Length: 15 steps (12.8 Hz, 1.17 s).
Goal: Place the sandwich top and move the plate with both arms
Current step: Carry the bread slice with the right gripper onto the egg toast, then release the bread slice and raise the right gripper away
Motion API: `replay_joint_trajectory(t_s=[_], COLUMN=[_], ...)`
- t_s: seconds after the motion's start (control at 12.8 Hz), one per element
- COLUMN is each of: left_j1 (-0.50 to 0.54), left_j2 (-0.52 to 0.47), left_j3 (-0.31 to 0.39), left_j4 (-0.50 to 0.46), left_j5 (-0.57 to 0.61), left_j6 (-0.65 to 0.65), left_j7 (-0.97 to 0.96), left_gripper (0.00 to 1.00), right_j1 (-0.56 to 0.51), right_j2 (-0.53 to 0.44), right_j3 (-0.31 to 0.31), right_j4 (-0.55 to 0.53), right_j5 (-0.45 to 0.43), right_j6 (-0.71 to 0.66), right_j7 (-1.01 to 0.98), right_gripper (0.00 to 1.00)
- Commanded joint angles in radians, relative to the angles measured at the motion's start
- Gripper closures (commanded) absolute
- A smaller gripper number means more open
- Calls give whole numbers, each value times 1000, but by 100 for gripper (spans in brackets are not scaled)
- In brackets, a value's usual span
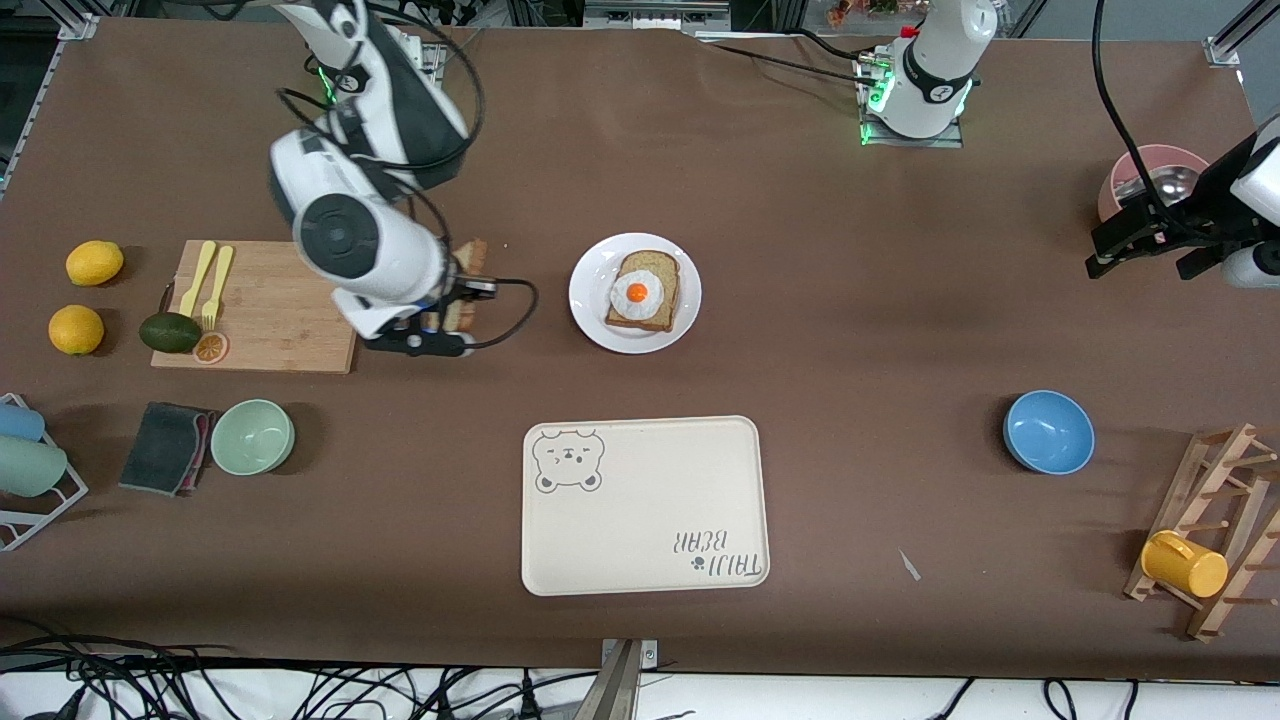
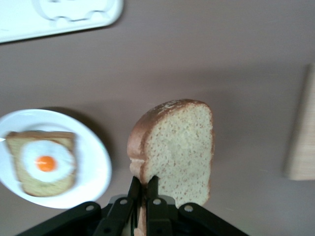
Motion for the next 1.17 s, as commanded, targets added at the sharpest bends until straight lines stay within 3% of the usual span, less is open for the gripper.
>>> replay_joint_trajectory(t_s=[0.0,0.23,1.1], left_j1=[0,0,6], left_j2=[4,4,4], left_j3=[1,1,10], left_j4=[25,25,25], left_j5=[-4,-4,-11], left_j6=[-24,-24,-24], left_j7=[16,16,16], left_gripper=[0,0,0], right_j1=[120,239,324], right_j2=[201,332,389], right_j3=[2,-3,-1], right_j4=[216,347,338], right_j5=[13,-13,-36], right_j6=[20,33,37], right_j7=[174,280,429], right_gripper=[100,100,100])
